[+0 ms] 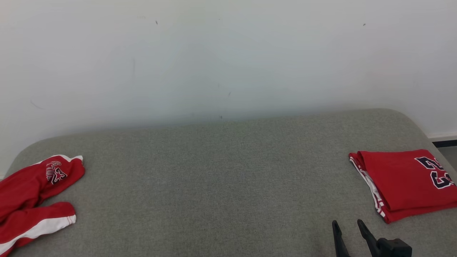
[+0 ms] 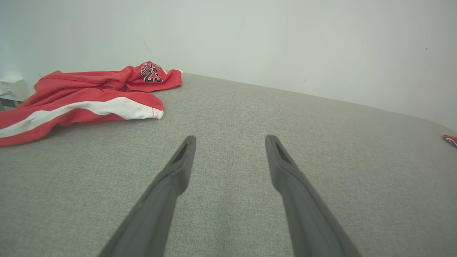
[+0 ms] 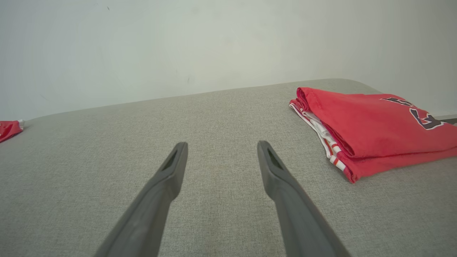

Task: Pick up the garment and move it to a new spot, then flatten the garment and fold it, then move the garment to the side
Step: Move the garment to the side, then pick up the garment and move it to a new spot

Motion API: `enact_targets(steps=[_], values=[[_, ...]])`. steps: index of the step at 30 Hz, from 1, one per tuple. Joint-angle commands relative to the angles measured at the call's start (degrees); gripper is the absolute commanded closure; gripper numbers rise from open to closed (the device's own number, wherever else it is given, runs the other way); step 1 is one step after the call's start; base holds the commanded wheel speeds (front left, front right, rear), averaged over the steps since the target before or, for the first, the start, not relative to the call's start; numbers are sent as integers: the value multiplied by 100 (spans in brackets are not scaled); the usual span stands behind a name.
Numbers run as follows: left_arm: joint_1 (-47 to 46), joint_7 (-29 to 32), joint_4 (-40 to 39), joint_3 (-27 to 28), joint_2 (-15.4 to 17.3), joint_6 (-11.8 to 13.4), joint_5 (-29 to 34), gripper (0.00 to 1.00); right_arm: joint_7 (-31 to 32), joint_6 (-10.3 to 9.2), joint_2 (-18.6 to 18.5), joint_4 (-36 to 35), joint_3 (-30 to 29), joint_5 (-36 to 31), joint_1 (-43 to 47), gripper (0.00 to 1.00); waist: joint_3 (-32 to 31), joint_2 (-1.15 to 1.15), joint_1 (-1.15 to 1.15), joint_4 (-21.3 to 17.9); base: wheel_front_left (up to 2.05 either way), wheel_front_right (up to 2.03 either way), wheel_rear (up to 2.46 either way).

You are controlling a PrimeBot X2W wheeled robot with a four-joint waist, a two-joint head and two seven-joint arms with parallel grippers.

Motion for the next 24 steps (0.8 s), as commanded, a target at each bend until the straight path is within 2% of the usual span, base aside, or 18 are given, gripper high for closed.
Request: enact_targets(steps=[1, 15, 24], values=[[-59, -14, -9, 6, -6, -39, 7, 0, -32, -19, 9, 10, -14, 48, 22, 0, -4, 0, 0, 1, 0, 0, 0], [-94, -14, -40, 20, -5, -35, 31, 0, -96, -19, 10, 46, 21, 94, 55, 0, -16, 0, 0, 123, 0, 0, 0], [-63, -14, -58, 76, 145, -30, 14, 0, -153, -19, 9, 67, 54, 239, 134, 0, -31, 0, 0, 739, 0, 0, 0]])
